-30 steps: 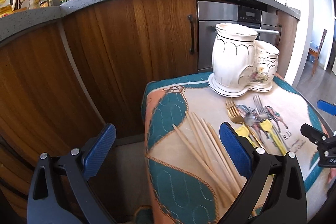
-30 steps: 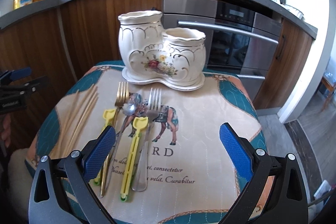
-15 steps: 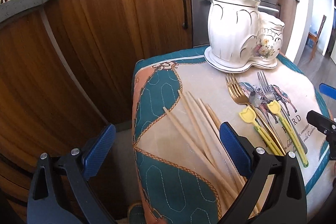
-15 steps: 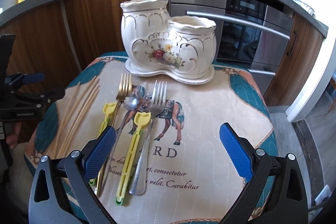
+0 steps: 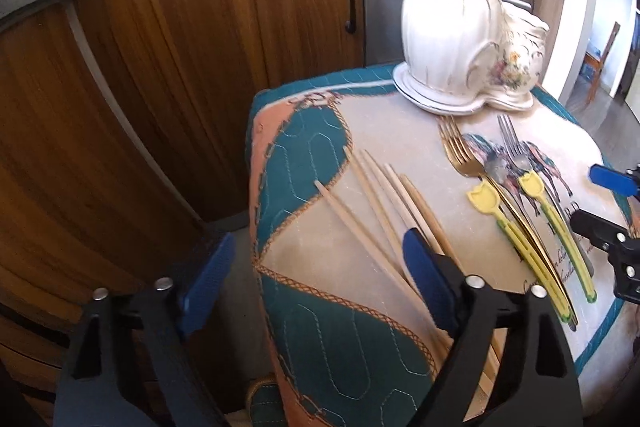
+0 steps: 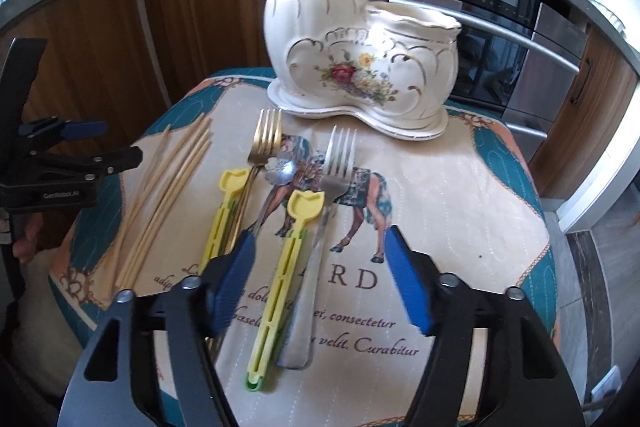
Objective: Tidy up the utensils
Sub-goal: 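Grasp a yellow-handled utensil with the right tool while the left tool grasps one chopstick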
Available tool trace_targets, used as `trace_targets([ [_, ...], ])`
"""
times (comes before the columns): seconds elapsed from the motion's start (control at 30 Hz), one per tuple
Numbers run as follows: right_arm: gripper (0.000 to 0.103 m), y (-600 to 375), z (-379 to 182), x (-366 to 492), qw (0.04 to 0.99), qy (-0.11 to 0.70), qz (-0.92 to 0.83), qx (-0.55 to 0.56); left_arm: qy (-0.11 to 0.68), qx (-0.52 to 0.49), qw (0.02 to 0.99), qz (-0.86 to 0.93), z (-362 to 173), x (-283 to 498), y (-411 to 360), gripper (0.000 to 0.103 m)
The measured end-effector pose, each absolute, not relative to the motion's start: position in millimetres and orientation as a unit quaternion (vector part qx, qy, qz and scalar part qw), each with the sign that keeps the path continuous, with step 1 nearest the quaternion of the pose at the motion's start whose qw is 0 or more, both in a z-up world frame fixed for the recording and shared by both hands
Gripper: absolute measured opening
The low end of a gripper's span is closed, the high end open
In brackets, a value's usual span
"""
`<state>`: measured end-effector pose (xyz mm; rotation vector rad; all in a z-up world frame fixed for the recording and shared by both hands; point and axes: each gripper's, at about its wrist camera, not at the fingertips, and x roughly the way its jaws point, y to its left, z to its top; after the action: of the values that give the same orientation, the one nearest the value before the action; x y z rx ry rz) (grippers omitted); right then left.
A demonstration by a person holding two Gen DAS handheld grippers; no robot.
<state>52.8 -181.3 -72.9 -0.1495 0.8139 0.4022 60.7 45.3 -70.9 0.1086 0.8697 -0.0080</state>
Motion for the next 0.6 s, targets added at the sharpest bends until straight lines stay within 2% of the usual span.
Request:
trace_targets([
  [0.1,0.05,-178,-76,52,0.89,0.402,0.206,-0.069,0.437,0.049,0.898,-0.02,-74,62,41,0.069],
  [0.17,0.046,-178,-76,51,0.885,0.408,0.216,-0.062,0.447,0.047,0.893,-0.023,-79,64,41,0.058],
  [0.33,0.037,-179,-75,50,0.877,0.419,0.23,-0.044,0.465,0.026,0.884,-0.035,-86,71,43,0.037],
  [0.47,0.029,-177,-76,50,0.872,0.429,0.235,-0.036,0.468,0.027,0.882,-0.036,-91,79,45,0.025],
  [0.6,0.026,-172,-80,51,0.868,0.439,0.225,-0.049,0.47,0.009,0.882,-0.044,-90,81,53,0.02],
])
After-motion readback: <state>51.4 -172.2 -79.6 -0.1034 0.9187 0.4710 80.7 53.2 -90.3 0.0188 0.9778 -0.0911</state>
